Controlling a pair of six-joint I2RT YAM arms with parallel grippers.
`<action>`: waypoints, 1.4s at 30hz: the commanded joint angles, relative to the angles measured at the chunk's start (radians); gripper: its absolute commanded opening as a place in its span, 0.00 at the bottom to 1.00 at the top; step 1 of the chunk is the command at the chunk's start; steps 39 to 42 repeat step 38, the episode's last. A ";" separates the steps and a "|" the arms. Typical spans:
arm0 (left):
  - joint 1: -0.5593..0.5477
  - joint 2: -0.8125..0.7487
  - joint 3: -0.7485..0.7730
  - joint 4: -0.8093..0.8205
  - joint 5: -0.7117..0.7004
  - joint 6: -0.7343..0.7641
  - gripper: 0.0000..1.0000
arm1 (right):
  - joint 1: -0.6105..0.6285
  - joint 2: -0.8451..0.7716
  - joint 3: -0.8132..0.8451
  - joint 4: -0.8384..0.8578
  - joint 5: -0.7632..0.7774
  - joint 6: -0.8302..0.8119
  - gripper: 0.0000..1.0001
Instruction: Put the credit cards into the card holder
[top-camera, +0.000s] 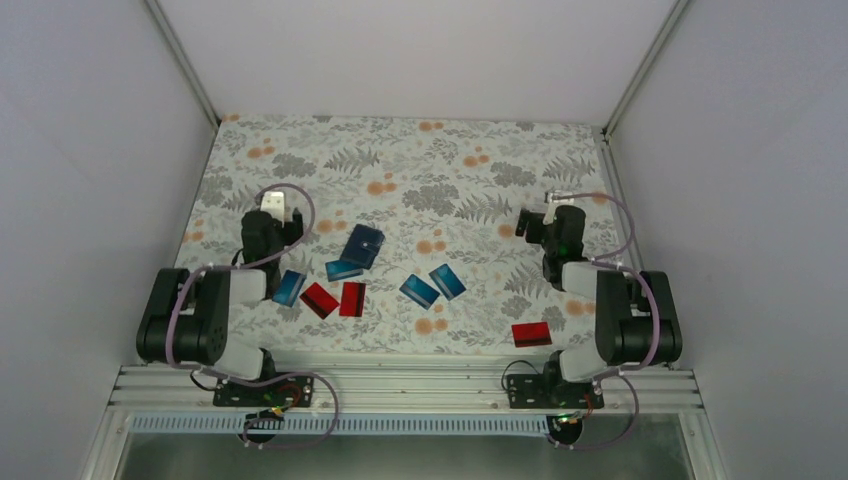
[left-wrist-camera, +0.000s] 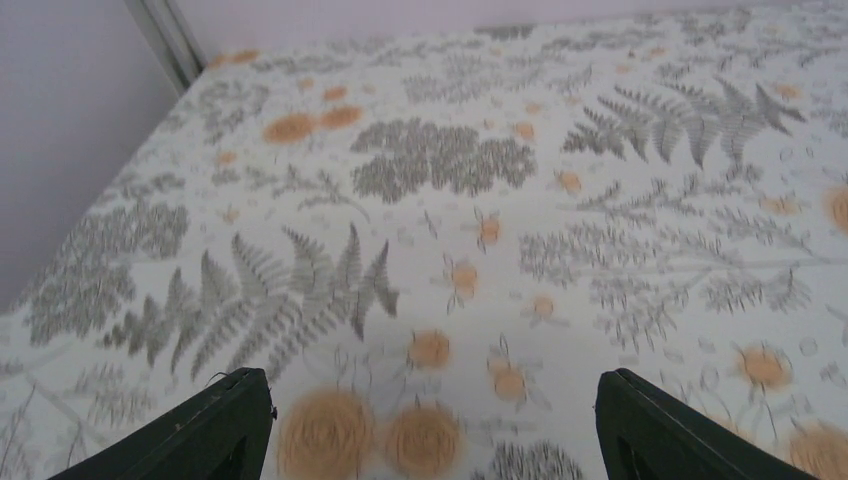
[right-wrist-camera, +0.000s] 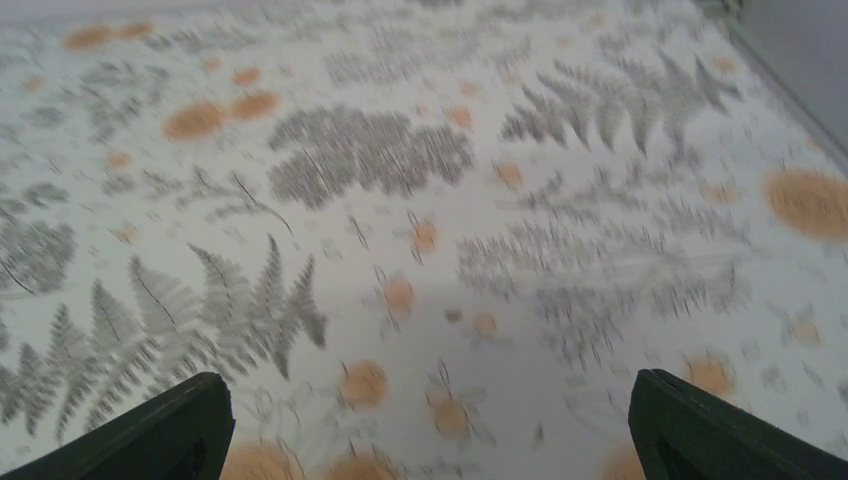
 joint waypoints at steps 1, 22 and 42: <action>0.009 0.113 0.058 0.245 0.008 0.063 0.81 | -0.005 0.043 0.012 0.300 -0.078 -0.096 1.00; 0.025 0.112 -0.116 0.548 0.084 0.073 1.00 | -0.042 0.040 -0.171 0.611 -0.204 -0.111 1.00; 0.025 0.112 -0.117 0.548 0.084 0.073 1.00 | -0.049 0.040 -0.177 0.623 -0.216 -0.108 1.00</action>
